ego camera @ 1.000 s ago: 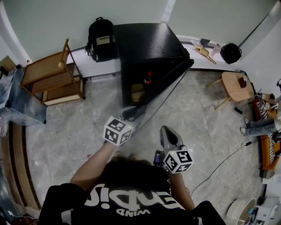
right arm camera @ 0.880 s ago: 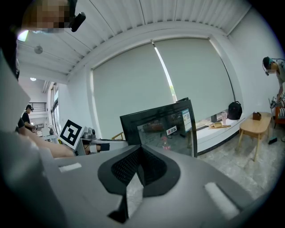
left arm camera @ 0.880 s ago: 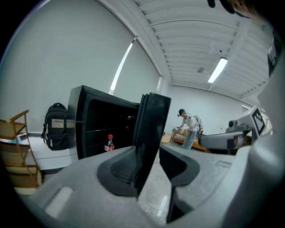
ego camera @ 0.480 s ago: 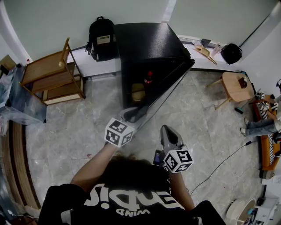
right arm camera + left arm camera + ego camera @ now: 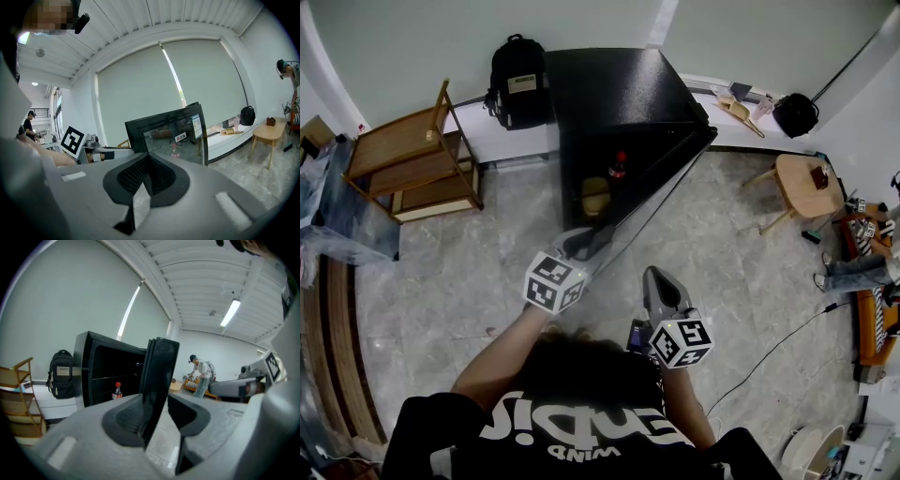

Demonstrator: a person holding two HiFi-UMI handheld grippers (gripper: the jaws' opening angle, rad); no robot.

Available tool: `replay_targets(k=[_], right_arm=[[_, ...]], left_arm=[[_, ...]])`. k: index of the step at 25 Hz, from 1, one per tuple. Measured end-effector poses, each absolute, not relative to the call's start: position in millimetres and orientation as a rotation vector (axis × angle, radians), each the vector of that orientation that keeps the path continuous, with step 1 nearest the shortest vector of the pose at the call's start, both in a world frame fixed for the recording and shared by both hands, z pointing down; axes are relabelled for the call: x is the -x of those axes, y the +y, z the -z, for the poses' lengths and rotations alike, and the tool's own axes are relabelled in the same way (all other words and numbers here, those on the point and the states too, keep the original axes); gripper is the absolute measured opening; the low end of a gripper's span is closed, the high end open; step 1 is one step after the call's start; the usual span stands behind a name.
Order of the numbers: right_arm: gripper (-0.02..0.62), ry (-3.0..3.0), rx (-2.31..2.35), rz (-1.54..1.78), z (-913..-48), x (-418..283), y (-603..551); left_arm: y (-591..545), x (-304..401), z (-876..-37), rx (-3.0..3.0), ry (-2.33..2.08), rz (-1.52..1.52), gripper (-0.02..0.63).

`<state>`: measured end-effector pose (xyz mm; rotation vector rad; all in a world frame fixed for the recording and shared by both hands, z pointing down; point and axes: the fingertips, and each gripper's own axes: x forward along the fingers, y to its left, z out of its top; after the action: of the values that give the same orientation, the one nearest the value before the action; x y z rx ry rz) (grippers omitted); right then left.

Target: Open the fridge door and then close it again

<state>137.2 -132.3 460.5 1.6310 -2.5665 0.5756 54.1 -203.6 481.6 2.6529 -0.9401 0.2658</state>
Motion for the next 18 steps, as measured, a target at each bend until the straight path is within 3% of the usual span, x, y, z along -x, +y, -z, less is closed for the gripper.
replay_targets(k=[18], right_arm=[[-0.003, -2.578, -1.598, -0.579, -462, -130, -149]], left_arm=[[-235, -30, -482, -2.640, -1.023, -0.277, 0.169]])
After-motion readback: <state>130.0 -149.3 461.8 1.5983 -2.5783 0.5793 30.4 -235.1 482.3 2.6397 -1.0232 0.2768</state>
